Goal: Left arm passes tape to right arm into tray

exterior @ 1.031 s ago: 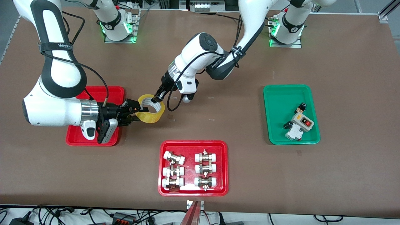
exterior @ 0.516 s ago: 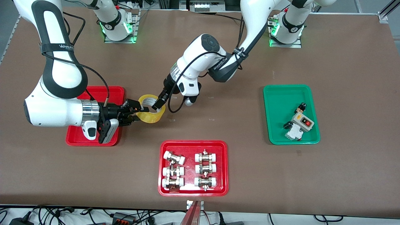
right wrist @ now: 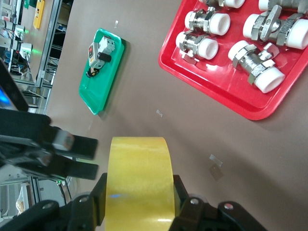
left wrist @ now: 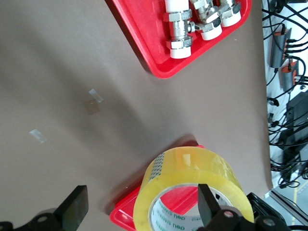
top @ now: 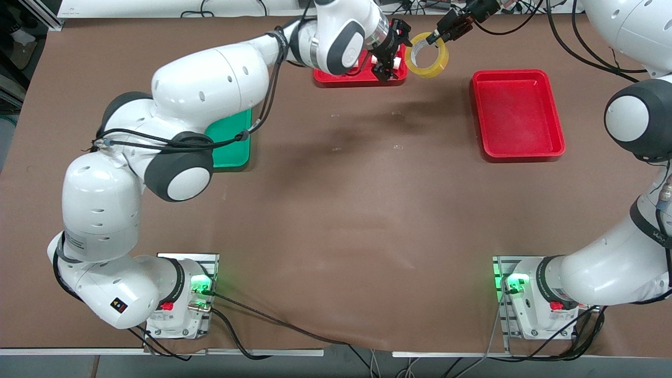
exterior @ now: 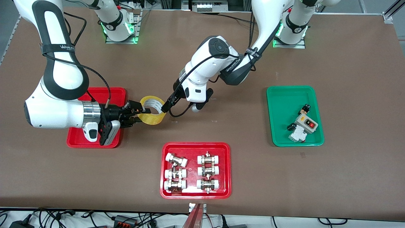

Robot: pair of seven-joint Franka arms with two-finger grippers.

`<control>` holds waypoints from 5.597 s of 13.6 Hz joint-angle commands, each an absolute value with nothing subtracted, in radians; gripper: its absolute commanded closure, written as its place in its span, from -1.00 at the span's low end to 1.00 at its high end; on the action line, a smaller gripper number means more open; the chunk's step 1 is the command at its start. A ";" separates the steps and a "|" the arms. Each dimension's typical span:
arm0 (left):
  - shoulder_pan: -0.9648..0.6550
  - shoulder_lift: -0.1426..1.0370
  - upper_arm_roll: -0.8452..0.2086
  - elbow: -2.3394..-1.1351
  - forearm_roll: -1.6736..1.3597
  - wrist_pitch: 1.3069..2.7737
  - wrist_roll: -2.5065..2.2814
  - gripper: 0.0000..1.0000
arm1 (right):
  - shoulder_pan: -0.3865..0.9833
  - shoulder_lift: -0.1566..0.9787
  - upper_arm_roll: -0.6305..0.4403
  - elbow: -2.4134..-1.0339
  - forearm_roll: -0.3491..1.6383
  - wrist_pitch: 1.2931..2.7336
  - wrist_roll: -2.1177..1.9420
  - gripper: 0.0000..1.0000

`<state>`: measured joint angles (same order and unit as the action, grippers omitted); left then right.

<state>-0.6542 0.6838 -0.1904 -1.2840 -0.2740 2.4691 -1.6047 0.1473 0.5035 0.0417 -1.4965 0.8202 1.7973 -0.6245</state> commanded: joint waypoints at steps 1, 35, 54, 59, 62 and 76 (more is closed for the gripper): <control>-0.540 0.611 -0.270 -1.307 -0.273 2.305 -1.479 -1.00 | 0.144 0.508 0.044 -1.474 0.776 1.781 -0.627 0.65; 0.209 0.042 -0.273 -1.663 0.103 1.575 0.043 -1.00 | -0.360 0.718 0.021 -1.614 0.721 1.773 -0.581 0.61; 0.284 -0.061 -0.272 -1.692 -0.011 1.615 0.041 -1.00 | -0.278 0.620 0.021 -1.605 0.467 1.776 -0.666 -1.00; 0.282 -0.069 -0.276 -1.689 -0.014 1.614 0.041 -1.00 | -0.198 0.529 0.021 -1.528 0.324 1.766 -0.559 -1.00; 0.285 -0.067 -0.296 -1.675 -0.014 1.612 0.043 -1.00 | -0.125 0.434 0.023 -1.508 0.223 1.720 -0.299 -1.00; 0.290 -0.063 -0.296 -1.667 -0.020 1.597 0.043 -1.00 | -0.029 0.275 0.020 -1.246 -0.058 1.502 0.026 -1.00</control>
